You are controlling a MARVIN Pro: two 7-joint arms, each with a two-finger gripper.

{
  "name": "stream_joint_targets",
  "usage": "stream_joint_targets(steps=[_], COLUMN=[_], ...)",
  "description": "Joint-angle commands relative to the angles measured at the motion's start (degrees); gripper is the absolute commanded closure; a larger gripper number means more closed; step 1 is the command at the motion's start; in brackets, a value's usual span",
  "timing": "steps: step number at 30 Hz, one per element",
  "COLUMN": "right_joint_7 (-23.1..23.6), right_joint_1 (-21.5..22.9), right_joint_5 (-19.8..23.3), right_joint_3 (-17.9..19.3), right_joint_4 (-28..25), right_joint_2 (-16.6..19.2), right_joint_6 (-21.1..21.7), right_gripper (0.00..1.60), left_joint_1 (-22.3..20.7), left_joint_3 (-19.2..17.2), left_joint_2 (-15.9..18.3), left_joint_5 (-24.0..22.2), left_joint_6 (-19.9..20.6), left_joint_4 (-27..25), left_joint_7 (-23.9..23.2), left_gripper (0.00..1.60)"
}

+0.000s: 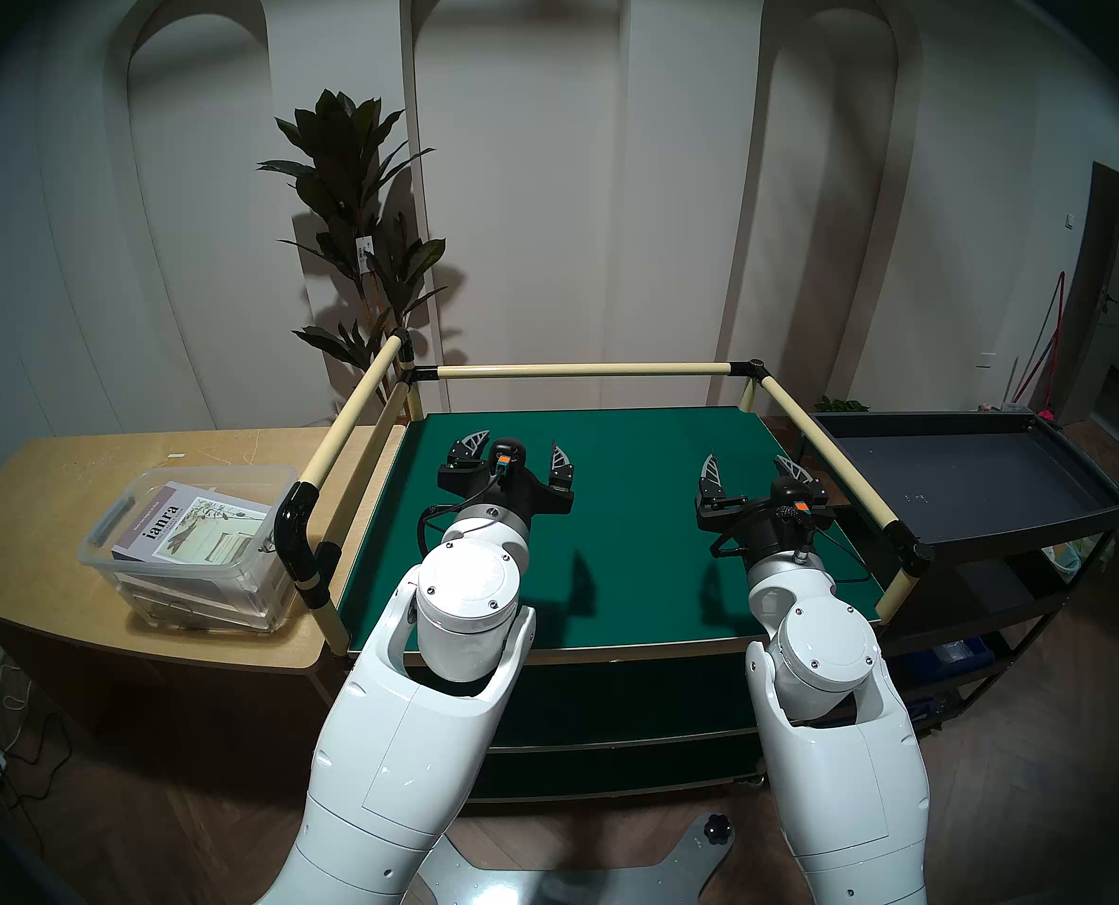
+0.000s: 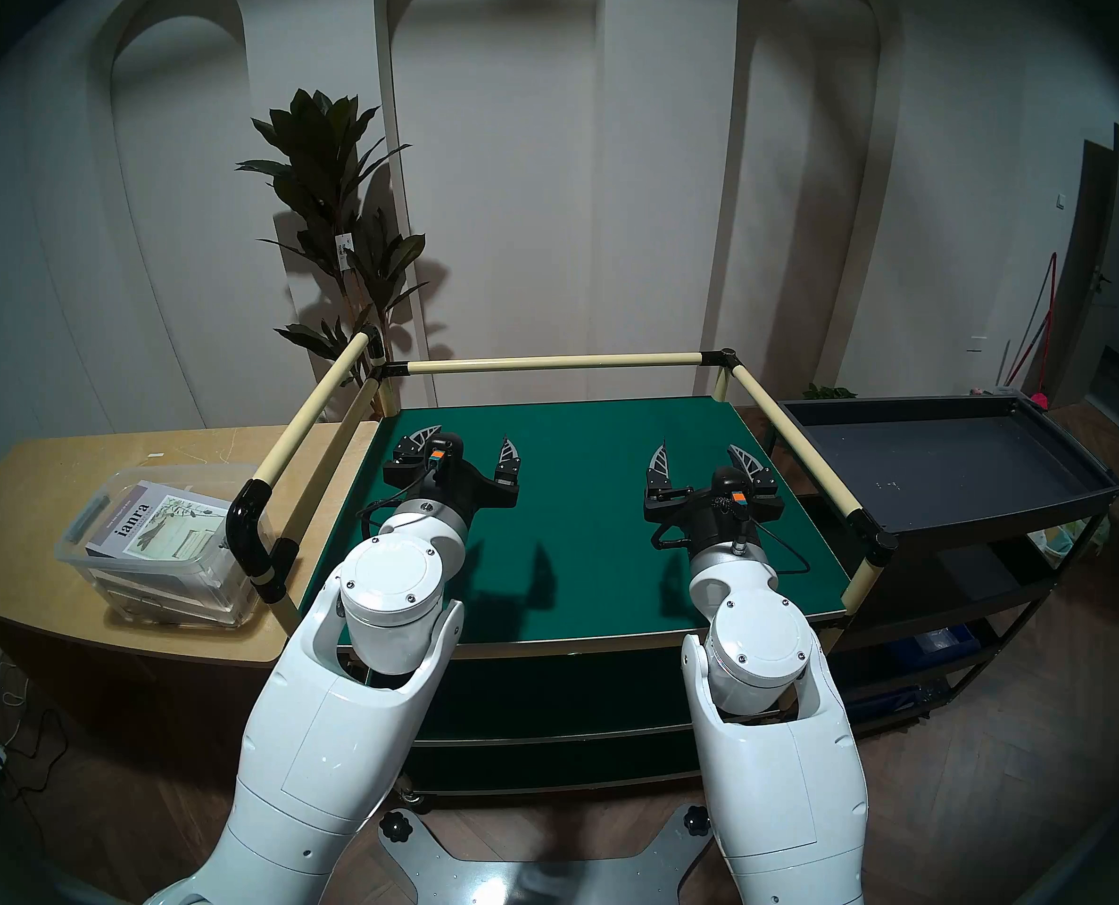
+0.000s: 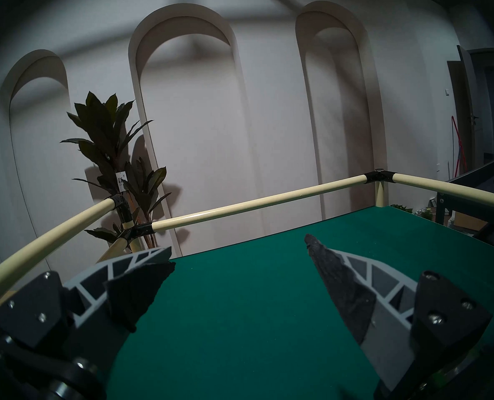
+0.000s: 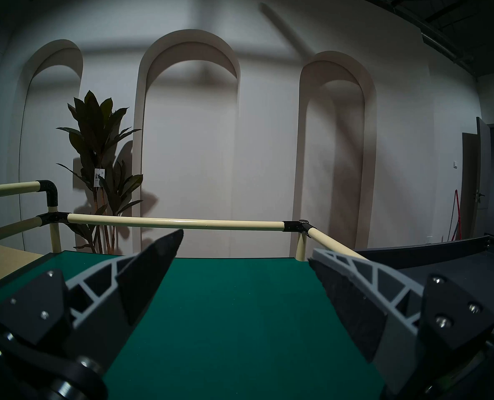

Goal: Put the storage box onto the shelf

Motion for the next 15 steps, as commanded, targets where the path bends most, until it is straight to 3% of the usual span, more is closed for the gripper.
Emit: stream_joint_targets(steps=[1, 2, 3, 5, 7, 15], right_joint_7=[-0.07, -0.07, -0.07, -0.07, -0.07, -0.08], right_joint_1=[0.32, 0.33, 0.34, 0.34, 0.34, 0.34], right_joint_5=[-0.08, -0.08, -0.07, -0.07, -0.07, -0.05], right_joint_3=[0.14, 0.14, 0.14, 0.14, 0.14, 0.13], right_joint_4=[-1.04, -1.02, -1.01, -1.0, -1.01, -1.01], right_joint_2=[0.1, 0.1, 0.1, 0.1, 0.11, 0.12], right_joint_6=[-0.22, -0.23, -0.23, -0.24, -0.24, -0.25], right_gripper=[0.0, 0.0, 0.0, 0.0, 0.0, 0.0], left_joint_1=[-2.62, -3.25, -2.34, -3.88, -3.69, -1.59], left_joint_3=[0.44, 0.34, 0.18, 0.09, -0.57, -7.97], left_joint_2=[1.3, 1.37, 2.27, 2.14, 3.03, 6.17], left_joint_5=[1.24, 1.33, 1.31, 1.84, 2.19, 2.34], left_joint_6=[1.36, 0.94, 2.78, 1.73, 3.68, 9.96], left_joint_4=[-7.35, -7.5, -10.83, -9.04, -11.14, -16.96], left_joint_7=[-1.24, -1.36, -2.11, -1.83, -2.26, -2.51], left_gripper=[0.0, 0.0, 0.0, 0.0, 0.0, 0.0])
